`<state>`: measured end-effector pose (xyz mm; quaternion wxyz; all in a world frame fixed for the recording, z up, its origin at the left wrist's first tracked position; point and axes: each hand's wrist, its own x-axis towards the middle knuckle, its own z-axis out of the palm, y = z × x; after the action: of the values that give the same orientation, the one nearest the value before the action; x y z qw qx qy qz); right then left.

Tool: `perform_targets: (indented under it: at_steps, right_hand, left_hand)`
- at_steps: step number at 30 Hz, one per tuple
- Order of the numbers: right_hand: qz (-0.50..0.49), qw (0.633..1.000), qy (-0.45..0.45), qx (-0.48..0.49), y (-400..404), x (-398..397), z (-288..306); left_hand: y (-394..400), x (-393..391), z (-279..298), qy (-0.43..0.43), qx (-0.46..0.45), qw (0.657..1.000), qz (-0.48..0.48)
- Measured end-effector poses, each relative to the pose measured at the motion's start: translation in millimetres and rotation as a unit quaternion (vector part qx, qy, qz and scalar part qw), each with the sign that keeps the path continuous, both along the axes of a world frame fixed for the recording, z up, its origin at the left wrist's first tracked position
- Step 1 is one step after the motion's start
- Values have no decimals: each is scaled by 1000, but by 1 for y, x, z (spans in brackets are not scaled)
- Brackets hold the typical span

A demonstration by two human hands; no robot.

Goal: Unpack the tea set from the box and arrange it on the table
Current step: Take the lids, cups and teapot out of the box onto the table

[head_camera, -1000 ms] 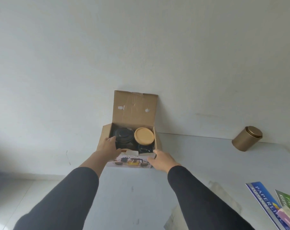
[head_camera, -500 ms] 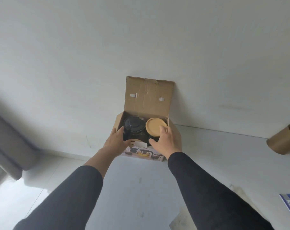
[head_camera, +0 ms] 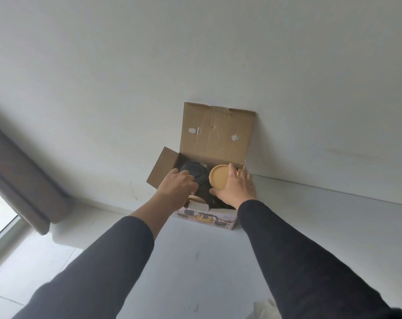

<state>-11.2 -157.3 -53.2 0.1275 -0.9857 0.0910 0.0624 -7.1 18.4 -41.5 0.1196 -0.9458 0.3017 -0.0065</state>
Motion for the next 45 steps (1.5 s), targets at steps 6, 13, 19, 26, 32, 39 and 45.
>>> perform_targets:
  at_steps: [6, 13, 19, 26, 32, 39, 45]
  right_hand:
    - [1, 1000, -6, 24, -9, 7, -11]
    - [0, 999, -6, 32, -9, 10, -17]
    - [-13, 998, -34, 60, -10, 3, -11]
    - [-70, 978, -96, 169, -6, -16, 33]
    - [-129, 959, -155, 199, -32, -40, 63]
    - [-177, 960, -148, 159, -101, -81, 56]
    - [-224, 955, -125, 148, -190, -95, 33]
  left_hand:
    - [-14, 6, -6, 8, 57, 998, -24]
    - [-15, 7, -17, 38, 37, 998, 22]
    - [2, 6, -13, 71, -118, 989, 59]
    - [20, 12, 28, 201, -242, 944, 100]
    - [-14, 18, 48, 208, -343, 902, 161]
    - [-102, 8, 45, 241, -453, 830, 217]
    - [-203, 1, 17, 261, -439, 830, 225]
